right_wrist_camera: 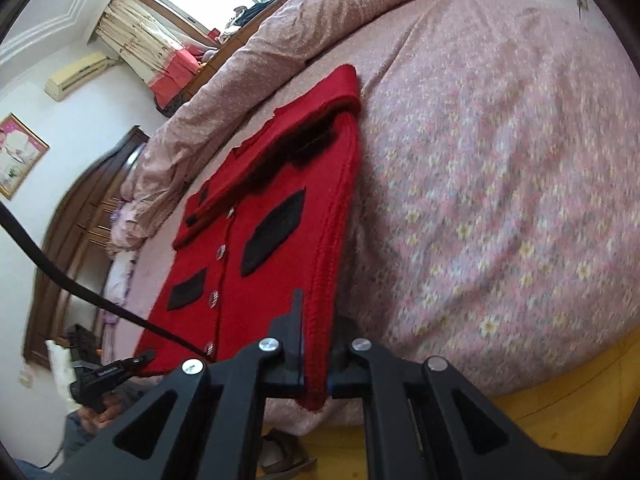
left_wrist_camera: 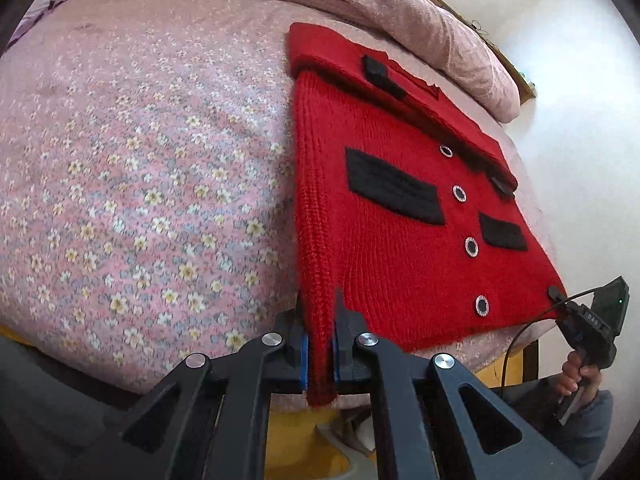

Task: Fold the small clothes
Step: 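Lift the hem with both grippers and fold it toward the collar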

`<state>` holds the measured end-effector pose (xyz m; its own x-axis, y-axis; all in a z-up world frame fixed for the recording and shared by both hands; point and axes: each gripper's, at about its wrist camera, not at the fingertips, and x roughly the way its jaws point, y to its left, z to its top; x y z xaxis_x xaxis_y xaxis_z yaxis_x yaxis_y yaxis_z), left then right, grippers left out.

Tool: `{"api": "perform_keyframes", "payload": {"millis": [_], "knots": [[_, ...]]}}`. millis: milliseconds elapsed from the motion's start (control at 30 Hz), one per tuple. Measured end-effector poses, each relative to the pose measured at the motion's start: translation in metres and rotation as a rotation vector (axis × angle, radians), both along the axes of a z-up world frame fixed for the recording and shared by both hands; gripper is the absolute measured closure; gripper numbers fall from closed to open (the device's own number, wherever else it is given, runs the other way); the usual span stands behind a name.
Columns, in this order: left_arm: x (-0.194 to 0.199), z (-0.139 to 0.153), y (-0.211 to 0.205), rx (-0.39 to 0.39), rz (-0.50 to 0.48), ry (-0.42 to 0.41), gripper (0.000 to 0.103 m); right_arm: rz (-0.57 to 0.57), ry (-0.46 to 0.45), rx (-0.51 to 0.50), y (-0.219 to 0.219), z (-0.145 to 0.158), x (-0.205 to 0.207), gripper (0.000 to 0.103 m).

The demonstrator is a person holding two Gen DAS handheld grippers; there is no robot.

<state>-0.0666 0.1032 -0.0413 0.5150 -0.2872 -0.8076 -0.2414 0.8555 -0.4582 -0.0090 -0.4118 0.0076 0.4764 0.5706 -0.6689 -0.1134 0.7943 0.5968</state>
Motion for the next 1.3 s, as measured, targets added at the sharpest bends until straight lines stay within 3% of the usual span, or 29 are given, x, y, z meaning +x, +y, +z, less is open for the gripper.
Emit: {"api": "perform_keyframes", "payload": {"millis": [200, 400, 533, 767, 1000, 1200, 1300], "knots": [[0.029, 0.019, 0.003, 0.013, 0.024, -0.046, 0.102, 0.000, -0.053, -0.123, 0.015, 0.014, 0.032, 0.096], [0.101, 0.043, 0.012, 0.034, 0.056, -0.131, 0.101, 0.031, -0.115, -0.220, 0.035, 0.025, 0.099, 0.096], [0.146, 0.052, 0.013, 0.094, 0.079, -0.174, 0.101, 0.028, -0.183, -0.290, 0.054, 0.032, 0.134, 0.096], [0.193, 0.064, 0.037, 0.029, 0.118, -0.259, 0.101, -0.052, -0.222, -0.199, 0.058, 0.047, 0.183, 0.096], [0.236, 0.060, 0.050, 0.034, 0.115, -0.286, 0.101, -0.097, -0.258, -0.165, 0.070, 0.051, 0.232, 0.096], [0.267, 0.053, 0.063, 0.002, 0.134, -0.282, 0.101, -0.132, -0.274, -0.136, 0.079, 0.045, 0.269, 0.096], [0.283, 0.041, 0.065, 0.034, 0.120, -0.238, 0.101, -0.138, -0.258, -0.108, 0.083, 0.037, 0.285, 0.096]]}}
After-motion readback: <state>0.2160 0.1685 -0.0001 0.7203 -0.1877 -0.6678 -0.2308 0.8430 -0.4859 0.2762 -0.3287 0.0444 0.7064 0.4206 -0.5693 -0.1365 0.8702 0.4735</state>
